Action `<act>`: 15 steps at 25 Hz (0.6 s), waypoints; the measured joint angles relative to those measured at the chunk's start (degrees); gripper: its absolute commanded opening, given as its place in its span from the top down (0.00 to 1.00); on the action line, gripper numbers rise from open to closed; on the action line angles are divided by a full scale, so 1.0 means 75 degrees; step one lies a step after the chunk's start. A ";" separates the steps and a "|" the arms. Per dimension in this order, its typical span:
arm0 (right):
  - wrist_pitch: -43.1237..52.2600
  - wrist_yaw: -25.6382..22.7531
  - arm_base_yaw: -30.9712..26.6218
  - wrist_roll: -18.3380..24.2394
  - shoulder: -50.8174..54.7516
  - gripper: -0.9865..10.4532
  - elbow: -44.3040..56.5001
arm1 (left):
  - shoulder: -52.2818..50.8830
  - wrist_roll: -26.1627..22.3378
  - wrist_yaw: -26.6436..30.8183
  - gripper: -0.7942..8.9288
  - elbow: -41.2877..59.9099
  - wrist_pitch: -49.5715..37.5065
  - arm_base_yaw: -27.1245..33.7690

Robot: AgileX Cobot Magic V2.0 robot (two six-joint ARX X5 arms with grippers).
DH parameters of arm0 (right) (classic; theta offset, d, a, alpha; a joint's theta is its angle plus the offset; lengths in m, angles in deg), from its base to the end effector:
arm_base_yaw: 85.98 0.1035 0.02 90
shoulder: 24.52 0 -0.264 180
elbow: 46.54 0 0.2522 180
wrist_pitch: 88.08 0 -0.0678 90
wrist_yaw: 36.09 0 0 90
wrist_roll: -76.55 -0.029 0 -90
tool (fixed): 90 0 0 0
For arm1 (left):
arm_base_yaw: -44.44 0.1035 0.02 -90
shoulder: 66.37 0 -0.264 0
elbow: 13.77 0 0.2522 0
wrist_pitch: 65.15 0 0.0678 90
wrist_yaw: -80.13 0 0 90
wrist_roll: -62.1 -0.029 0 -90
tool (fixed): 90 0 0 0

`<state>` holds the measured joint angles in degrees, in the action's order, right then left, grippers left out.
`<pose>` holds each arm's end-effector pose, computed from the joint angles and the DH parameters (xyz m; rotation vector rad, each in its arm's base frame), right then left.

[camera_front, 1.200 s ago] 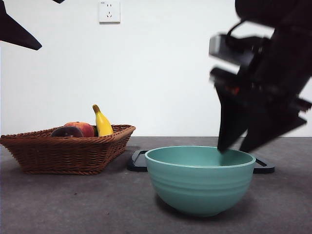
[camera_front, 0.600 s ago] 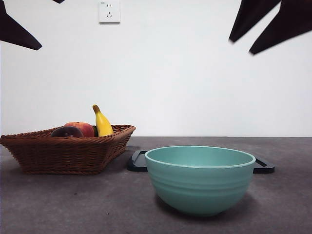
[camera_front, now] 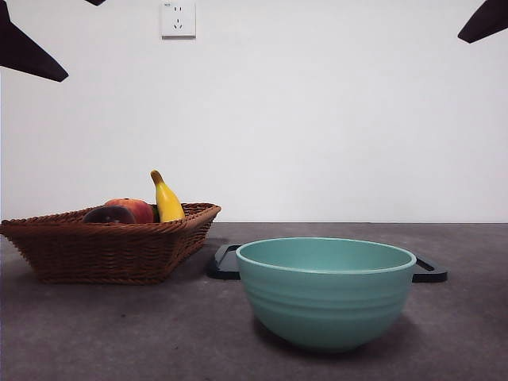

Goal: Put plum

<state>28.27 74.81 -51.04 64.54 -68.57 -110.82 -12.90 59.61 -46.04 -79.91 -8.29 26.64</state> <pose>0.1054 0.0863 0.3090 0.0871 0.8740 0.8391 0.1607 -0.0696 0.3074 -0.0894 0.7691 -0.9100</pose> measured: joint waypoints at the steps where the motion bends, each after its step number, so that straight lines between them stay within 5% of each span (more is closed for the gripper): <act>1: 0.0003 0.0000 0.0000 0.0000 -0.0003 0.72 0.0000 | 0.0000 0.0000 0.0000 0.47 0.0000 0.0000 0.0000; 12: 0.0003 0.0000 0.0000 0.0000 -0.0003 0.72 0.0000 | 0.0000 0.0000 0.0000 0.48 0.0000 0.0000 0.0000; 15: 0.0003 0.0000 0.0000 0.0000 -0.0003 0.73 0.0000 | 0.0000 0.0000 0.0000 0.60 0.0000 0.0000 0.0000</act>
<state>28.29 74.81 -51.04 64.54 -68.60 -110.82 -12.90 59.61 -46.04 -79.91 -8.29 26.64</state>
